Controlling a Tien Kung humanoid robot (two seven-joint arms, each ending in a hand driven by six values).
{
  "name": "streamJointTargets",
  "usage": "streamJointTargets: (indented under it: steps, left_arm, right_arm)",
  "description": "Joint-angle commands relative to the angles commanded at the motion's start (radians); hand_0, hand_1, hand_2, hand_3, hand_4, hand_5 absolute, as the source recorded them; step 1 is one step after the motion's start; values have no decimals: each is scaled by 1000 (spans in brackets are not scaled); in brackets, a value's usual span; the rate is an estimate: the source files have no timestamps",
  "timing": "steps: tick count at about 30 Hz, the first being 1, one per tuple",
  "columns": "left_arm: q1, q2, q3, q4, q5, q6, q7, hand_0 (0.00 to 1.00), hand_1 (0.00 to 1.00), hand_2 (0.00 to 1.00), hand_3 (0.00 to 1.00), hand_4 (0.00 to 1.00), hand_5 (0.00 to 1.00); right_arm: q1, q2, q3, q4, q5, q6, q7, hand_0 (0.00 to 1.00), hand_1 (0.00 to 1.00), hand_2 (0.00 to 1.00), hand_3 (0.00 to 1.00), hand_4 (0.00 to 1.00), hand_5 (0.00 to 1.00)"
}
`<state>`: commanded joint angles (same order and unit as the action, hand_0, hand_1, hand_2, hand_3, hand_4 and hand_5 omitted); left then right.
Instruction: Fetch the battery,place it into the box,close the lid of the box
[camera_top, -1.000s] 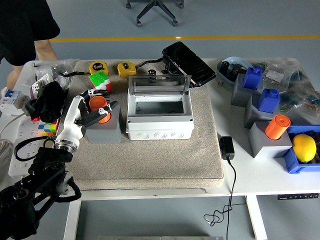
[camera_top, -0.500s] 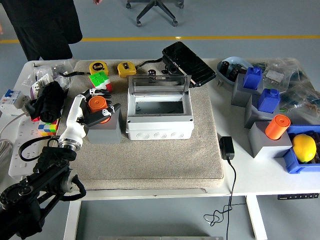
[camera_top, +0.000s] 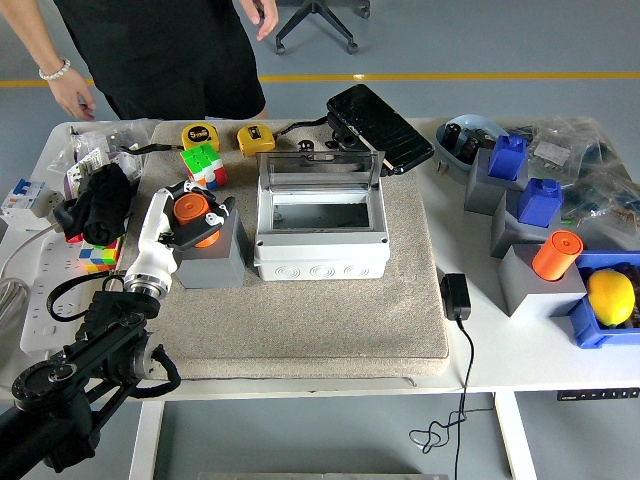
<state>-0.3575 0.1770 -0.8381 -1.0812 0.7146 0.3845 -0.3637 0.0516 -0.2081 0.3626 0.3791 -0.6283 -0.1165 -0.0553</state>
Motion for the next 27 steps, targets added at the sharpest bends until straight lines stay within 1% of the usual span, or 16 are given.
streamJointTargets:
  steps: [3, 4, 9, 10, 20, 27]
  left_arm:
    - [-1, -2, 3, -3, 3, 0, -1, 263, 296, 262, 206, 662, 2]
    - [-1, -2, 4, -6, 5, 0, -1, 242, 264, 230, 196, 616, 2]
    - [-4, -4, 3, -19, 7, 2, -5, 242, 264, 230, 196, 616, 2]
    - [-5, -5, 3, -22, 10, 3, -6, 240, 268, 235, 195, 638, 2]
    - [-2, -12, -6, -60, 39, 7, -10, 237, 263, 229, 193, 631, 2]
    - [-7, -12, -12, -88, 61, 7, -3, 236, 257, 225, 193, 628, 2]
  right_arm:
    - [-1, 0, 0, -1, 0, -3, 6, 595, 606, 578, 565, 932, 450]
    - [-1, 0, 1, -1, 0, -4, 8, 594, 606, 577, 563, 931, 450]
    - [-3, 1, 6, 2, -5, -7, 13, 594, 606, 577, 563, 931, 450]
    - [-4, 2, 7, 2, -5, -8, 14, 594, 604, 574, 564, 930, 447]
    - [-16, 1, 19, 2, -9, -15, 25, 594, 603, 571, 561, 928, 445]
    - [-15, 1, 23, 4, -10, -17, 29, 595, 603, 569, 559, 927, 445]
